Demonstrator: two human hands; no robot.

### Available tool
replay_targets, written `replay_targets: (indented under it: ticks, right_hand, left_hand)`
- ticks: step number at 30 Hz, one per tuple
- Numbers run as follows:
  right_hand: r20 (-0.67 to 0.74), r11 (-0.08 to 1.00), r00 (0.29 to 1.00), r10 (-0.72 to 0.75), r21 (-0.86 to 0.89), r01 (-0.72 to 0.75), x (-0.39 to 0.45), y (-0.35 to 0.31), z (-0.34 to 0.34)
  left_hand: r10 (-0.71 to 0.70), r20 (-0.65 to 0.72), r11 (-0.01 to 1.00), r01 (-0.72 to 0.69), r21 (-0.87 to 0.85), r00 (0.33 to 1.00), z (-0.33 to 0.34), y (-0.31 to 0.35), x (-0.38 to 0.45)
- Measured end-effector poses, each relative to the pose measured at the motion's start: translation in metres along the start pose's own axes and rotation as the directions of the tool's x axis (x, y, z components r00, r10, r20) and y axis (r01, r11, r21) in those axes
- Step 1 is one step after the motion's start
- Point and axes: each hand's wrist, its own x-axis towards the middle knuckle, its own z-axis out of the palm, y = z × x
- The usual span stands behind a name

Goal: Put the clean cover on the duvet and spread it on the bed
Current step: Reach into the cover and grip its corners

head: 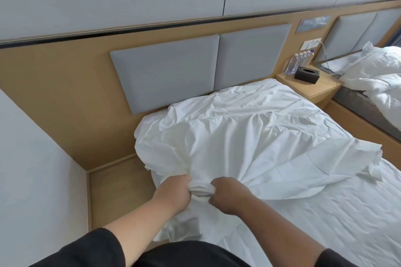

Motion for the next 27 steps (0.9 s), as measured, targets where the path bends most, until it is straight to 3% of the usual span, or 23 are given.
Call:
replay_targets:
  ticks: [5,9,11,14,19,21,23,27]
  right_hand:
    - [-0.153,0.998,0.988,-0.028,0.045,0.035,0.001,0.002,0.013]
    - [-0.17,0.99,0.983,-0.076,0.103,0.094,0.004,0.007,0.013]
    - [-0.163,0.984,0.983,-0.082,0.143,0.106,0.003,0.009,0.011]
    - [-0.125,0.977,0.986,-0.108,0.171,0.128,0.0,0.008,0.006]
    - [0.08,0.94,0.989,-0.123,0.33,0.09,-0.01,-0.007,-0.005]
    - [0.237,0.935,0.965,-0.115,0.355,0.025,-0.015,-0.01,-0.012]
    - [0.324,0.967,0.941,-0.098,0.253,0.013,-0.016,-0.012,-0.017]
    - [0.294,0.999,0.956,-0.012,0.053,-0.004,-0.009,-0.014,-0.003]
  left_hand:
    - [-0.053,0.086,0.954,0.076,-0.291,0.995,-0.006,0.009,0.0]
    - [-0.03,0.171,0.862,0.112,-0.494,0.985,-0.011,0.011,-0.006]
    - [-0.032,0.176,0.894,0.107,-0.435,0.984,-0.011,0.007,-0.005]
    - [-0.02,0.105,0.993,0.032,-0.113,0.994,-0.007,0.0,-0.003]
    - [0.083,-0.008,0.952,-0.077,0.298,0.997,0.003,-0.013,-0.004]
    - [0.087,-0.023,0.951,-0.076,0.299,0.996,0.003,-0.012,-0.003]
    - [0.086,-0.001,0.966,-0.083,0.245,0.996,0.003,-0.012,-0.001]
    - [0.048,0.161,0.991,-0.067,0.117,0.986,0.006,-0.016,0.001]
